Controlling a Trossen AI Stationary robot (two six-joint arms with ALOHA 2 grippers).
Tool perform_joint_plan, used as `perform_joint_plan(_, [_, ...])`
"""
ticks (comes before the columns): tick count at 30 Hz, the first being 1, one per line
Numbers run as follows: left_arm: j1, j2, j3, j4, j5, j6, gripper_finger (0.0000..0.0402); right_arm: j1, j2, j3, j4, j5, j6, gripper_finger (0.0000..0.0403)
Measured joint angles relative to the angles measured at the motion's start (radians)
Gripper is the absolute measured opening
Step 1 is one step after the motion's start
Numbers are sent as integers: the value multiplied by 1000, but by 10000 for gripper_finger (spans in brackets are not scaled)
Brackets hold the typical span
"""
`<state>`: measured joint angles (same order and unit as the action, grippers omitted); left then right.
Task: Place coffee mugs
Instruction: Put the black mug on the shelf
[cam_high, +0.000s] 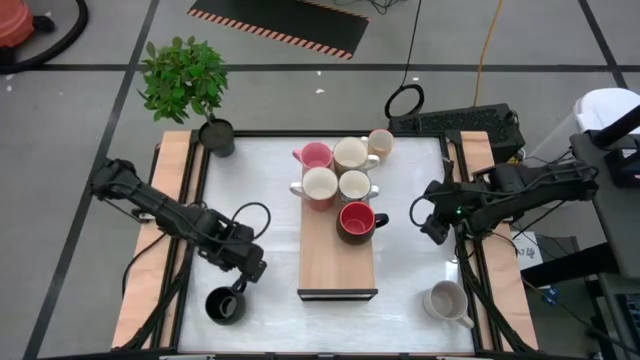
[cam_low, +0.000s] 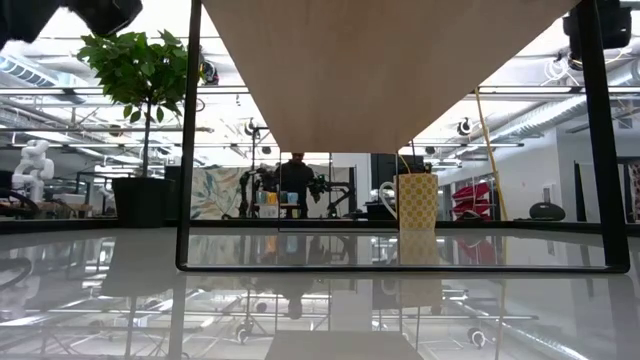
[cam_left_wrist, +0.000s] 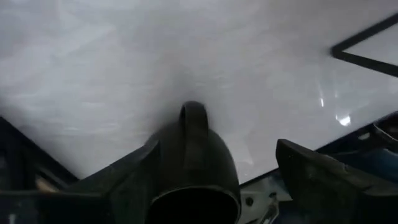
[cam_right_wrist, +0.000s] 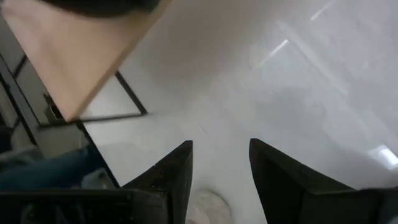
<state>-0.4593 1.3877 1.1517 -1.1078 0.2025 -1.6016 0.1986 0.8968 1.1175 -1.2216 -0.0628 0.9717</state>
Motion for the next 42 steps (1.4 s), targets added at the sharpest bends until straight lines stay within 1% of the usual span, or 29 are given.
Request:
perform_joint_plan(4, [-39,0,-33,24,7,-64,321,0,-26,0,-44,-58,-44,146])
perform_joint_plan(7, [-64,0,-47,10,-2,-108,321,0,-49,0,-75,-97,-66,146])
perform_joint_plan(12, [-101,2,-55,5,-86,-102,321,0,-89,0,-103,-103,-81,146])
perform_joint_plan(15, [-114,20,-55,15,-94,-79,321,0,-107,0,-104,-101,-87,146])
perform_joint_plan(19, [-130,59,-55,63,-71,-31,321,0,-122,0,-105,-93,-103,146])
perform_joint_plan(22, [-139,102,-56,108,-59,-22,321,0,-124,0,-108,-70,-121,146])
perform_joint_plan(25, [-143,155,-55,142,-18,-9,321,0,-124,0,-108,-69,-132,146])
perform_joint_plan(27, [-145,182,-55,145,6,-4,313,0,-124,0,-108,-69,-140,146])
perform_joint_plan(30, [-146,215,-55,145,6,-5,281,0,-124,0,-108,-69,-150,146])
perform_joint_plan(32, [-146,227,-55,145,0,-5,248,0,-124,0,-108,-68,-155,146])
perform_joint_plan(34, [-143,230,-55,143,-7,2,209,0,-124,0,-108,-67,-158,146])
perform_joint_plan(37, [-139,230,-55,141,-18,11,141,0,-124,0,-108,-67,-157,146])
perform_joint_plan(40, [-135,226,-55,124,-3,30,76,0,-124,0,-107,-66,-155,146])
perform_joint_plan(42, [-132,223,-48,130,-4,56,69,0,-124,0,-107,-65,-148,146])
